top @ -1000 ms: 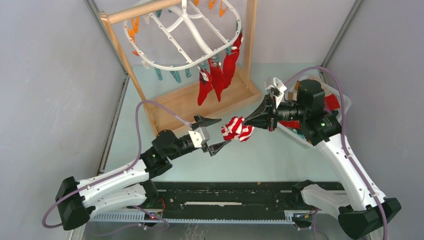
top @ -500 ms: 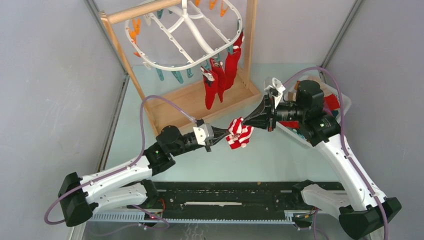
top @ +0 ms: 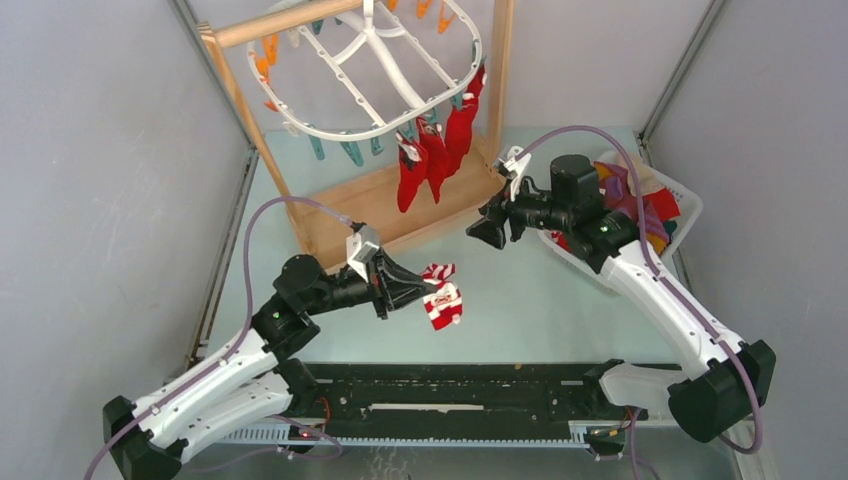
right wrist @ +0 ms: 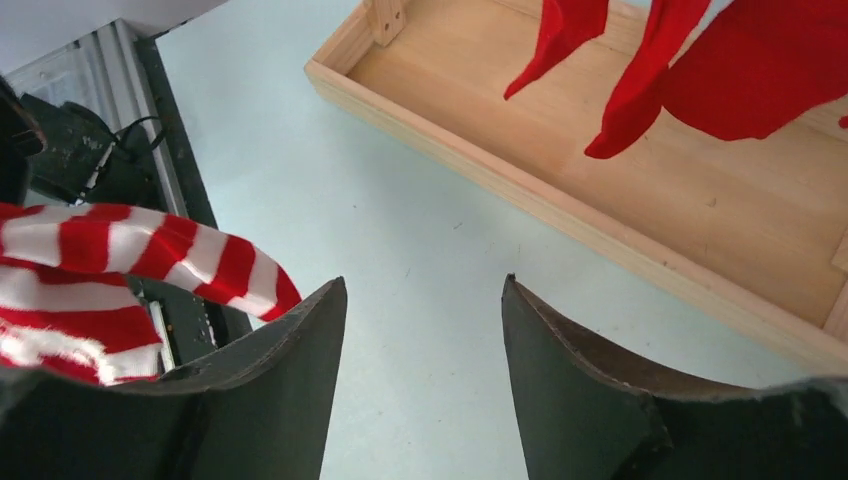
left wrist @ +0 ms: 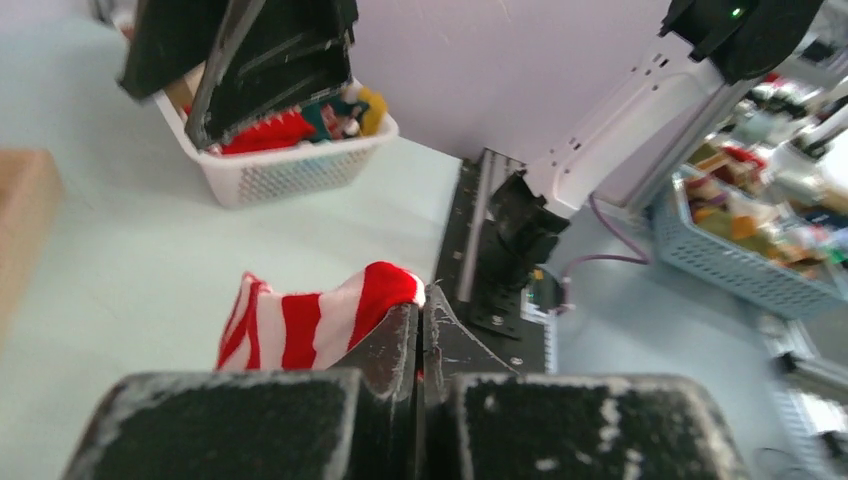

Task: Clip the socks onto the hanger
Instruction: Pick up the sock from the bin.

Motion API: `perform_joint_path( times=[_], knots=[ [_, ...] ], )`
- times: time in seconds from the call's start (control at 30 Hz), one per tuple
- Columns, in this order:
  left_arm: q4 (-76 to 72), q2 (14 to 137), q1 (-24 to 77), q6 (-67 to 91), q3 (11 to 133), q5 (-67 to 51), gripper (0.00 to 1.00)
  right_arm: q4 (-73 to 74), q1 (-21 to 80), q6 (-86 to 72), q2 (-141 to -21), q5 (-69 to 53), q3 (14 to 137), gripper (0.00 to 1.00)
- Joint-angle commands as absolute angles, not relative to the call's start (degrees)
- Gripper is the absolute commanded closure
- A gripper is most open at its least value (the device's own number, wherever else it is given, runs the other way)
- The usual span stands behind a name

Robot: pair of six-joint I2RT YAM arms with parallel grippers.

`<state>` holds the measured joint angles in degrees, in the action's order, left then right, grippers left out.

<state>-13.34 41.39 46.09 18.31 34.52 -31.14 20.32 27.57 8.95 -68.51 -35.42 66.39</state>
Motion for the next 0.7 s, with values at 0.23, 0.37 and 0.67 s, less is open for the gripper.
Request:
perform_joint_path(
  times=[0.23, 0.37, 0.67],
  knots=[
    [-19.08, 36.17, 36.22, 61.34, 25.52, -30.48, 1.0, 37.88, 26.47, 51.58, -63.77, -67.66, 70.66, 0.16],
    [-22.34, 38.59, 34.28, 73.65, 23.77, -27.84, 1.0, 51.46, 28.22, 81.1, -61.64, -71.57, 69.03, 0.09],
    [-26.25, 40.25, 33.31, 87.25, 23.42, -22.77, 1.0, 10.14, 45.06, 50.64, -52.48, -42.76, 49.62, 0.13]
  ],
)
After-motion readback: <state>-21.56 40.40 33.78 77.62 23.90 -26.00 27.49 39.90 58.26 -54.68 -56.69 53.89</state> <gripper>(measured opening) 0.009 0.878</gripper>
